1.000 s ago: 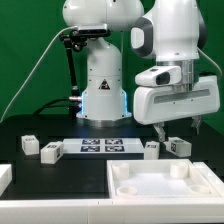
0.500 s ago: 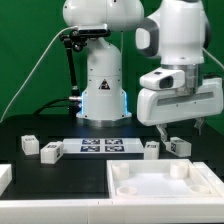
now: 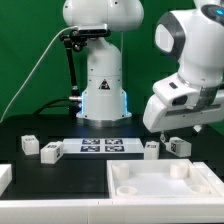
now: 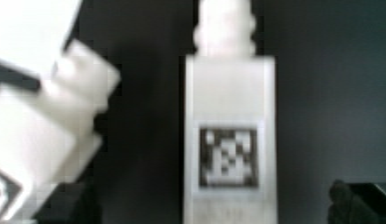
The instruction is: Assemble one leg
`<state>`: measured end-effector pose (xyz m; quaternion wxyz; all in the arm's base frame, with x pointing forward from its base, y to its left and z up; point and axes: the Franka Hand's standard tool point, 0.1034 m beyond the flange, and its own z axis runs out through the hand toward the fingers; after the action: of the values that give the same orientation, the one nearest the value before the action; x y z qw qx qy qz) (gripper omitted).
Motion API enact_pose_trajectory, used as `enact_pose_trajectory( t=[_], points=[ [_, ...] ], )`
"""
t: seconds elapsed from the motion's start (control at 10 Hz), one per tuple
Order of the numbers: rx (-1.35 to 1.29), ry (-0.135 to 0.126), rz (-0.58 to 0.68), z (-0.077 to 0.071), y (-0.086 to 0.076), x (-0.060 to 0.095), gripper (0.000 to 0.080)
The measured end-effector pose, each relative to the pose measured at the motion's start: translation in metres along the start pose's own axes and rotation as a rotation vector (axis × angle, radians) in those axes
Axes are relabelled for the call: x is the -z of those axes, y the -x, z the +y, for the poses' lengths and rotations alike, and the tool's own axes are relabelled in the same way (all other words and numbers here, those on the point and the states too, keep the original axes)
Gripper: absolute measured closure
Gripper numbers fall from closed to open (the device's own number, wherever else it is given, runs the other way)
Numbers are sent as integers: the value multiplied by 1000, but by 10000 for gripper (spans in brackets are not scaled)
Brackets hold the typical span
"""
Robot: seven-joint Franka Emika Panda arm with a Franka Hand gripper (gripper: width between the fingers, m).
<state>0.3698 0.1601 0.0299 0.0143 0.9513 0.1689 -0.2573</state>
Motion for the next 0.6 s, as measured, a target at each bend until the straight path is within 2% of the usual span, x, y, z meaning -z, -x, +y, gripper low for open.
enact_pose_trajectory(
  t=[0.1, 0.2, 0.3, 0.5, 0.6],
  points=[
    [-1, -4, -44, 0, -2, -2, 151],
    [1, -7, -148, -1, 4, -5, 151],
    [5, -12, -229, -4, 1, -7, 151],
    [8, -23, -328, -4, -3, -13, 151],
    [7, -26, -318, -3, -7, -16, 151]
  ],
)
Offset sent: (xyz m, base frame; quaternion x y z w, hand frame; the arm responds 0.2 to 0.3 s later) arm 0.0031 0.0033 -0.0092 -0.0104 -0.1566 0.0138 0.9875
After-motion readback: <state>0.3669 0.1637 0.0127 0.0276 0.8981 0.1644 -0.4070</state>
